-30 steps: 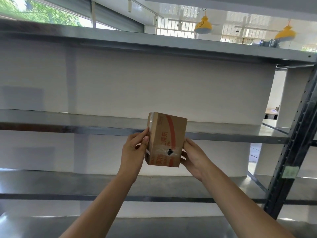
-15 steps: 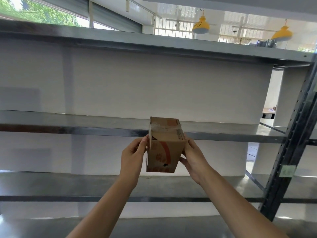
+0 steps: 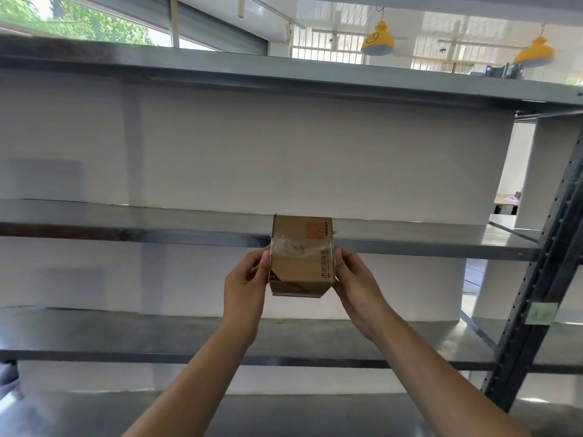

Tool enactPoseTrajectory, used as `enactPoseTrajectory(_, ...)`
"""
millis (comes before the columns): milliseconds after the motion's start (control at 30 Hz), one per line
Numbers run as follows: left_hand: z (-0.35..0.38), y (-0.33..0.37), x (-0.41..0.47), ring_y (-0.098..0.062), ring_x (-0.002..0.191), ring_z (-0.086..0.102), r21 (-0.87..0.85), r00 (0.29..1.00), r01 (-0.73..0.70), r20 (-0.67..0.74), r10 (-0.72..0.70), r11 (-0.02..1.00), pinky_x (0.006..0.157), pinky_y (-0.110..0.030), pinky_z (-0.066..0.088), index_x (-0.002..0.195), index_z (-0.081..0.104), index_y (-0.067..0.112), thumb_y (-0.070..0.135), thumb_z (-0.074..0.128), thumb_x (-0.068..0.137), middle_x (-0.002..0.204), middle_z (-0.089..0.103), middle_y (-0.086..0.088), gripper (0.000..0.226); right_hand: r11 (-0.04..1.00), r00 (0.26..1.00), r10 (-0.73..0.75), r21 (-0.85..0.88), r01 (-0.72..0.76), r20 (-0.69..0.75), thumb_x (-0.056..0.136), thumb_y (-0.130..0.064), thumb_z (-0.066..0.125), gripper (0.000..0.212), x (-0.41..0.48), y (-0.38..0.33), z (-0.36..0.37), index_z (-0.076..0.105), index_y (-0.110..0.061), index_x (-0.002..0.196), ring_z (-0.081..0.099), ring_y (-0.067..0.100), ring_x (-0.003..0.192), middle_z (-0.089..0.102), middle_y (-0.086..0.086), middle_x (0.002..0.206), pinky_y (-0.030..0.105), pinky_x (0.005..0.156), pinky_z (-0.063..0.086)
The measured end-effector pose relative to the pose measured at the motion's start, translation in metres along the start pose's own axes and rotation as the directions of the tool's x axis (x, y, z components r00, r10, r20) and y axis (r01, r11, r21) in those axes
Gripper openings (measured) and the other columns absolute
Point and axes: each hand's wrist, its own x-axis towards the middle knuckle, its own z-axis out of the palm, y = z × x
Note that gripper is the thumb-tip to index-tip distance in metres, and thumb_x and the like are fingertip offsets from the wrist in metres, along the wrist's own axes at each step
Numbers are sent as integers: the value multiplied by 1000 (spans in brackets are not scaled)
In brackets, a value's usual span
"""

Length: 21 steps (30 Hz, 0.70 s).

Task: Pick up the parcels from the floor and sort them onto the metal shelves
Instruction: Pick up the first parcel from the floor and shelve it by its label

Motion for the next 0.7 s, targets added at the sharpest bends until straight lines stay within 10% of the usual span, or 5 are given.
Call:
enactPoseTrajectory(200, 0, 2, -3, -10, 100, 70, -12, 999, 10, -45, -11, 1000, 92, -29, 53, 100, 77, 44, 34, 58, 100, 91, 80, 17, 21, 991, 999, -38, -129, 41, 24, 76, -68, 61, 64, 0, -7, -1, 65, -30, 128, 64, 16, 119, 70, -4, 125, 41, 108, 47)
enactPoseTrajectory(333, 5, 5, -1, -9, 100, 69, -12, 999, 14, -39, -15, 1000, 84, -21, 52, 95, 76, 44, 24, 53, 104, 90, 79, 20, 32, 998, 998, 16, -57, -12, 66, 77, -55, 70, 47, -1, -15, -3, 65, -42, 122, 65, 20, 115, 66, 1, 126, 34, 85, 56)
enactPoseTrajectory(700, 15, 4, -10, 5, 100, 68, -10, 999, -31, 34, 31, 999, 75, -7, 52, 118, 75, 34, 19, 58, 102, 102, 78, 20, 28, 992, 995, 101, 84, -99, -22, 103, -34, 50, 32, -3, -11, -17, 65, -9, 117, 66, 18, 97, 74, 5, 104, 30, 83, 53)
